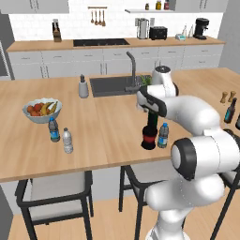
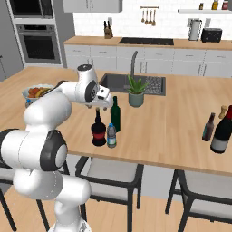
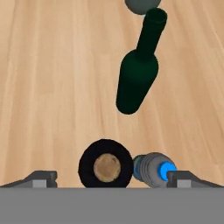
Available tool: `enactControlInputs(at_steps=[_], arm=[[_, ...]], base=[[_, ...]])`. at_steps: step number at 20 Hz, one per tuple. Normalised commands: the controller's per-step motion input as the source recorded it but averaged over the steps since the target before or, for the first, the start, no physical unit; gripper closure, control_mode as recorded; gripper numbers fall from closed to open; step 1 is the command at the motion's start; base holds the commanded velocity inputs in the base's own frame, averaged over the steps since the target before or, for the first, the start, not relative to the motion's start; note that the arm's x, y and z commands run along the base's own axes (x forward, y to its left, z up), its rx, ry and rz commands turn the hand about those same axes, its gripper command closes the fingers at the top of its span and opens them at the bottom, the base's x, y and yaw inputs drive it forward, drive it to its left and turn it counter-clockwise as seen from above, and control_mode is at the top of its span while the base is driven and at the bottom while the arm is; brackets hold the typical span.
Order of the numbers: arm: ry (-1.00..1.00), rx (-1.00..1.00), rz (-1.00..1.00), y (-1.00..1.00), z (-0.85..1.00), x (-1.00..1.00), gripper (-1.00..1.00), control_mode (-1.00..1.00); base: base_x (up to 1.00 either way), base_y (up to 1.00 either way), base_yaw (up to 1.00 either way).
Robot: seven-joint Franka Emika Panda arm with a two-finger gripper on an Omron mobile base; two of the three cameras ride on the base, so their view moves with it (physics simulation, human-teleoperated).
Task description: Move the plastic bottles in the middle to the plastics group, and the glass bottles in the middle to the glass group.
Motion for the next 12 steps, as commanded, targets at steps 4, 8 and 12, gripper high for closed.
enactControlInputs(at_steps=[4, 8, 12], arm=[[0.03, 0.0, -0.12, 0.02, -0.25, 0.13, -1.0, -1.0], [0.12, 0.0, -0.06, 0.0, -0.27, 0.0, -1.0, -1.0], [0.05, 0.0, -0.02, 0.0, -0.27, 0.03, -1.0, -1.0]], base=[[0.0, 0.0, 0.0], [0.0, 0.0, 0.0], [0.0, 0.0, 0.0]])
